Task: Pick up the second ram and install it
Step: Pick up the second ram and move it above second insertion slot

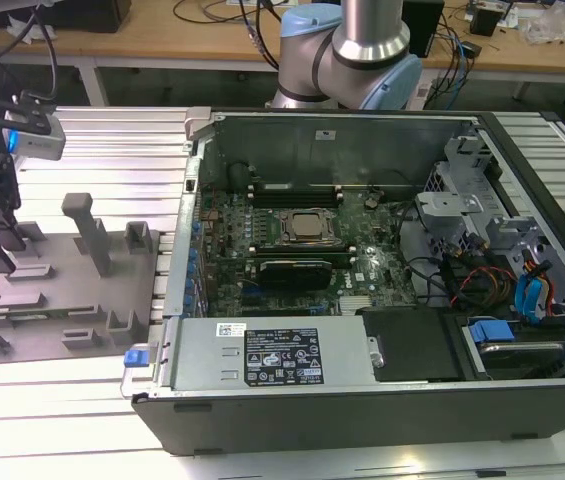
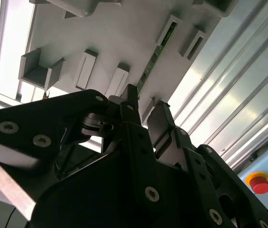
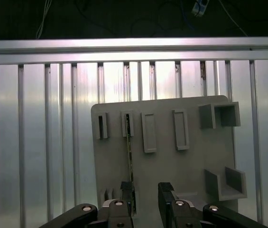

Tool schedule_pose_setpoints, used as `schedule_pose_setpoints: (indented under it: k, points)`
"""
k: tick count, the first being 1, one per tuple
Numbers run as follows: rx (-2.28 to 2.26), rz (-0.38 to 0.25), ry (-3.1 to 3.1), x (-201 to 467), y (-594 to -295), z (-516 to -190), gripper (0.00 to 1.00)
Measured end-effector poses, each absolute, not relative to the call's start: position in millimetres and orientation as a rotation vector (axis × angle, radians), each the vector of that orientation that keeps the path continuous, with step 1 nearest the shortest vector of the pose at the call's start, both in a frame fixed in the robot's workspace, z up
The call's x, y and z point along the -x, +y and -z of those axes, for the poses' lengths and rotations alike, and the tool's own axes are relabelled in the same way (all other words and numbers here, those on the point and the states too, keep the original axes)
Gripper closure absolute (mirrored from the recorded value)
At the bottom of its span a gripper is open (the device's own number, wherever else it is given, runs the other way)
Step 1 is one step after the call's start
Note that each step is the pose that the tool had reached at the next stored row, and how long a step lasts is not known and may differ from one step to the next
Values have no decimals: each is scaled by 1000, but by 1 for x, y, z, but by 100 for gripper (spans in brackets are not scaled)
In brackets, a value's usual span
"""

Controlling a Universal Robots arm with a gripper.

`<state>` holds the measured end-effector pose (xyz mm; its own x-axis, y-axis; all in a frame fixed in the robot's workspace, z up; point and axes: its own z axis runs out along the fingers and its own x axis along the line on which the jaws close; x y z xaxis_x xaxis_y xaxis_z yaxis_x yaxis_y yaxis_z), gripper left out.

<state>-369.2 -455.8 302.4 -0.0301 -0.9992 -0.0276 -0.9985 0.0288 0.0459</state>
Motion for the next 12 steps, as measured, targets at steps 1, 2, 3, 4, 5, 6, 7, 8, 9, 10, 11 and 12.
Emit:
schedule_pose_setpoints:
  k: [1, 2, 3, 4, 5, 6, 7, 8, 9, 10, 11, 12]
  points:
    - [-2179, 82, -2244, 369, -456, -302, 66]
    - [-2179, 82, -2245, 369, -456, -302, 66]
    - [-2179, 82, -2244, 369, -456, -302, 66]
    - [-2179, 82, -2245, 369, -456, -302, 66]
    - [-2179, 82, -2245, 369, -456, -301, 66]
    - [-2179, 82, -2245, 369, -456, -301, 66]
    - [-2179, 82, -2245, 369, -456, -300, 66]
    - [-2179, 82, -2244, 369, -456, -299, 66]
    - [-2179, 82, -2244, 369, -456, -297, 66]
    - [-2179, 82, -2245, 369, -456, -294, 66]
    - [-2179, 82, -2244, 369, -456, -292, 66]
    - [-2179, 82, -2244, 369, -456, -290, 66]
